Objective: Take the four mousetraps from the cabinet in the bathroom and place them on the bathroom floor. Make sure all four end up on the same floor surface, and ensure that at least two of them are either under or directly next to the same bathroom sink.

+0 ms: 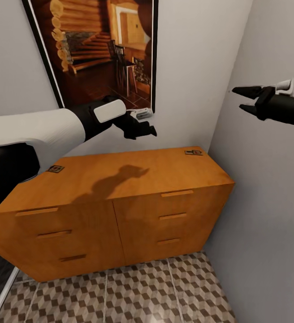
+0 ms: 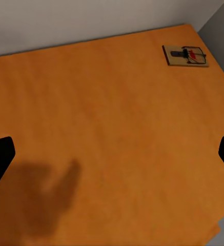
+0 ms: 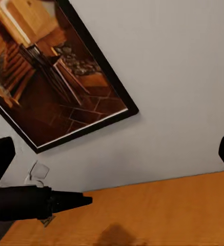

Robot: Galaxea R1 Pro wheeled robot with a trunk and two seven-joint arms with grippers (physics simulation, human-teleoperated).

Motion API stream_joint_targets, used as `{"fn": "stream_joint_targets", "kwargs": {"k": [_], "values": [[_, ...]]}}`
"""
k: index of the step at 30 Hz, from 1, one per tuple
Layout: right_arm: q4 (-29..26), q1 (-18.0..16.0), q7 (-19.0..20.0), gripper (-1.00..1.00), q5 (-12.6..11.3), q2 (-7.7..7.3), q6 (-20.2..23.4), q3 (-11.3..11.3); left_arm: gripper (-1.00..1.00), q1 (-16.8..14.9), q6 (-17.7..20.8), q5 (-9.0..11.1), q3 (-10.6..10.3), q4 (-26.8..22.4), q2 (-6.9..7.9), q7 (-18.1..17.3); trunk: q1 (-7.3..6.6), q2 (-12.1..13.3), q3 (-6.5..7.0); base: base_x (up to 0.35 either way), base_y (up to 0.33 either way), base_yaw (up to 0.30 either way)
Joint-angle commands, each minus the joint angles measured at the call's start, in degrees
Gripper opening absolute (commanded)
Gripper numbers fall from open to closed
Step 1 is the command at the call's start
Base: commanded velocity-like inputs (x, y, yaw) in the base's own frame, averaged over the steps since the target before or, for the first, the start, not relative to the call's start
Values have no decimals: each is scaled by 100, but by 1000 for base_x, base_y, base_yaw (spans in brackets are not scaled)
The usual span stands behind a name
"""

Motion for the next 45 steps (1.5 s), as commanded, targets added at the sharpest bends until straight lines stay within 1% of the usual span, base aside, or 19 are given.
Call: {"fn": "stream_joint_targets", "kwargs": {"k": [1,2,3,5,6,11,13,15,17,18,20,21,28,29,31,32,35,40,45], "values": [[-1,-5,-219,100,-529,-55,16,181,100,-4,2,58,-15,-8,-1,47,0,-3,-6,0,0,0],[-1,-5,-318,100,-763,-73,14,253,100,-3,2,57,-15,-9,-3,47,0,-3,-6,0,0,0],[-11,-5,-538,100,-1198,-100,10,365,100,-1,3,55,-12,-12,-6,46,0,-3,-6,0,0,0],[-32,-5,-780,100,-1589,-114,7,447,100,1,6,56,-10,-15,-10,43,0,-3,-6,0,0,0],[-68,-8,-1041,100,-1946,-123,4,511,100,1,7,58,-9,-20,-24,42,0,-3,-6,0,0,0],[-168,-54,-1867,100,-3109,-58,-12,766,100,12,-7,57,-7,-138,-131,44,0,-3,-6,0,0,0],[-188,-104,-2039,100,-3439,-11,-21,903,100,12,-14,58,-5,-165,-148,45,0,-3,-6,0,0,0],[-210,-307,-2347,100,-4101,96,-62,1233,100,10,-21,60,-1,-182,-166,47,0,-3,-6,0,0,0],[-214,-457,-2502,100,-4417,166,-108,1396,100,7,-22,61,2,-181,-171,47,0,-3,-6,0,0,0],[-216,-641,-2659,100,-4711,275,-173,1543,100,6,-23,61,5,-180,-173,47,0,-3,-6,0,0,0],[-207,-848,-2825,100,-4971,427,-252,1660,100,5,-24,61,7,-180,-175,49,0,-3,-6,0,0,0],[-193,-1068,-3010,100,-5177,612,-322,1738,100,6,-26,61,9,-181,-176,52,0,-3,-6,0,0,0],[8,-2086,-4065,100,-5490,1518,-437,1858,100,16,-33,55,11,-208,-183,56,0,-3,-6,0,0,0],[165,-2322,-4350,100,-5512,1768,-441,1868,100,18,-33,54,11,-219,-185,56,0,-3,-6,0,0,0],[347,-2534,-4588,100,-5527,2014,-435,1874,100,19,-33,53,11,-227,-195,56,0,-3,-6,0,0,0],[542,-2732,-4769,100,-5536,2245,-421,1878,100,19,-34,53,11,-232,-211,56,0,-3,-6,0,0,0],[914,-3074,-4978,100,-5541,2619,-380,1883,100,17,-34,53,11,-232,-233,56,0,-3,-6,0,0,0],[1278,-3381,-5073,100,-5530,2930,-301,1885,100,-10,-34,55,14,-192,-244,61,0,-3,-6,0,0,0],[1503,-3654,-5094,100,-5452,3109,-265,1885,100,-32,-34,60,24,-93,-249,64,0,-3,-6,0,0,0]]}}
